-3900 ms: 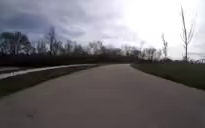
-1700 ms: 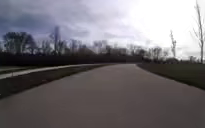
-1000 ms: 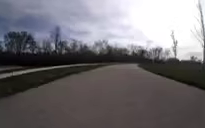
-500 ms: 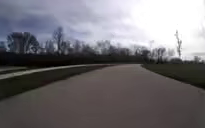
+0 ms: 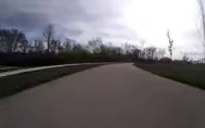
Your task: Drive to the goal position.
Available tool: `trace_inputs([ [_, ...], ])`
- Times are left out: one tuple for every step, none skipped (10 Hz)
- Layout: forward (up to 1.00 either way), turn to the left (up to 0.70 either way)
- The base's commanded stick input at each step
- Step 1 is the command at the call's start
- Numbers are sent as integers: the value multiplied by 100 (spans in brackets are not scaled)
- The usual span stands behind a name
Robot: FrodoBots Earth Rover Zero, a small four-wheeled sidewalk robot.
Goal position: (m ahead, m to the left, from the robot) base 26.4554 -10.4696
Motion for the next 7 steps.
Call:
trace_inputs([
  [100, 0],
  [100, -16],
  [100, -31],
  [100, -37],
  [100, -18],
  [100, 0],
  [100, 0],
])
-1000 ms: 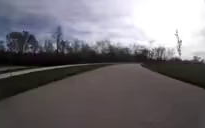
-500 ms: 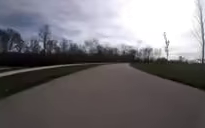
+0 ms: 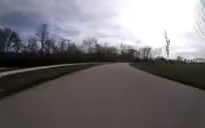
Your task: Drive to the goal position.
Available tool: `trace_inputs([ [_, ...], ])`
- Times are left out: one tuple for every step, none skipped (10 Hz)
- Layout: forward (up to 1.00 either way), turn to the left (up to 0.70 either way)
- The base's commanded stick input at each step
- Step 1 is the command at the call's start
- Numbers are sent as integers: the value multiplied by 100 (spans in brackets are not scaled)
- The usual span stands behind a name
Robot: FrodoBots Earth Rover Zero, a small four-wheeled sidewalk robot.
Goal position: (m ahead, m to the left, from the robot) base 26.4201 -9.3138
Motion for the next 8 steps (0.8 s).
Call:
trace_inputs([
  [100, 0],
  [100, 0],
  [100, 0],
  [100, 0],
  [100, 0],
  [100, 0],
  [100, 0],
  [100, 0],
])
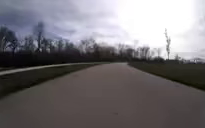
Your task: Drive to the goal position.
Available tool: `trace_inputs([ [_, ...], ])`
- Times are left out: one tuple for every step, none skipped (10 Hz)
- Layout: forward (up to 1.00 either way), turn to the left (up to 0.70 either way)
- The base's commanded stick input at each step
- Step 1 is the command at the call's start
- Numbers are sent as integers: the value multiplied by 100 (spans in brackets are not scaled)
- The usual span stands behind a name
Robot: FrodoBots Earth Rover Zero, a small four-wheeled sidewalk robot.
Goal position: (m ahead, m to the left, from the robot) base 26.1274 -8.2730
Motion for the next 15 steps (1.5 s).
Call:
trace_inputs([
  [100, 0],
  [100, 0],
  [100, 0],
  [100, 0],
  [100, 0],
  [100, 0],
  [100, 0],
  [100, 0],
  [100, 0],
  [100, 0],
  [100, 0],
  [100, 0],
  [100, 0],
  [100, 0],
  [100, 0],
])
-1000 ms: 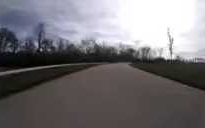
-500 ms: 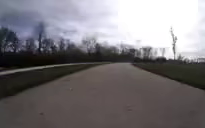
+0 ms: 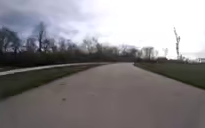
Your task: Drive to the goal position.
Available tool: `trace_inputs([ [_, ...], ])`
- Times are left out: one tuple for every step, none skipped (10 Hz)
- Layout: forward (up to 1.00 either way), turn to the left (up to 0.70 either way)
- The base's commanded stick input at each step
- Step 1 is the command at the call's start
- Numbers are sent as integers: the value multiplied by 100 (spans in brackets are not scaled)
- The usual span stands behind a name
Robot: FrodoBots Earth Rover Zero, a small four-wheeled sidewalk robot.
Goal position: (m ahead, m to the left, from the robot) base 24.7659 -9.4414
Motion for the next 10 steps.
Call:
trace_inputs([
  [100, 0],
  [100, 0],
  [100, 0],
  [100, -2],
  [100, -27],
  [100, -34],
  [100, -17],
  [100, -9],
  [100, -3],
  [100, -31],
])
